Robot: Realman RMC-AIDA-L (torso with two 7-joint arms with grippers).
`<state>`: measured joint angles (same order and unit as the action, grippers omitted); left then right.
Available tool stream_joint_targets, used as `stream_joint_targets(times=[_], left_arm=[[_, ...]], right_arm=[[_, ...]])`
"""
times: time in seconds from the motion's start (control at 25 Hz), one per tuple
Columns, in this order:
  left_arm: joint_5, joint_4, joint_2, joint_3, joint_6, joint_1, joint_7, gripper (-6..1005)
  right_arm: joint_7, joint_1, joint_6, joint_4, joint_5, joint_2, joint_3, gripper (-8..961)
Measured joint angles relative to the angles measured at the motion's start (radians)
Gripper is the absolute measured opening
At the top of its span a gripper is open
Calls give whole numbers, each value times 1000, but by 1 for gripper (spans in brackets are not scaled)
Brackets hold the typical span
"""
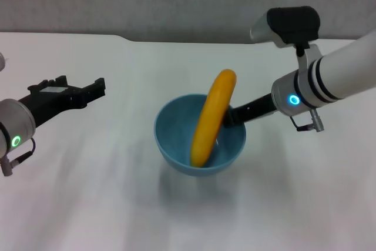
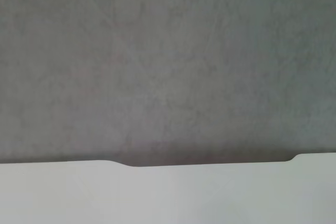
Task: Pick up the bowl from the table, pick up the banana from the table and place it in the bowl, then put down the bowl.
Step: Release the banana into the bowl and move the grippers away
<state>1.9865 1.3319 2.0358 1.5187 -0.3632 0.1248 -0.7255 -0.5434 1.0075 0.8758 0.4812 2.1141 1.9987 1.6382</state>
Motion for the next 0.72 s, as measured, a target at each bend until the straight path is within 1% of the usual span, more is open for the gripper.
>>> stream_joint_targets(times=[0.2, 0.4, 0.52, 0.72], left_arm=[[0, 4, 0, 0, 1, 6, 0, 903], [-2, -1, -1, 1, 6, 7, 1, 903], [-4, -15, 1, 1, 6, 7, 0, 903], [-7, -52, 0, 0, -2, 38, 1, 903]], right_arm=[[-21, 9, -14, -62, -5, 9, -13, 108], [-60, -6, -21, -79, -42, 19, -31, 110], [-72, -16, -37, -81, -78, 20, -67, 111], [-79, -38, -62, -81, -151, 20, -159, 114]])
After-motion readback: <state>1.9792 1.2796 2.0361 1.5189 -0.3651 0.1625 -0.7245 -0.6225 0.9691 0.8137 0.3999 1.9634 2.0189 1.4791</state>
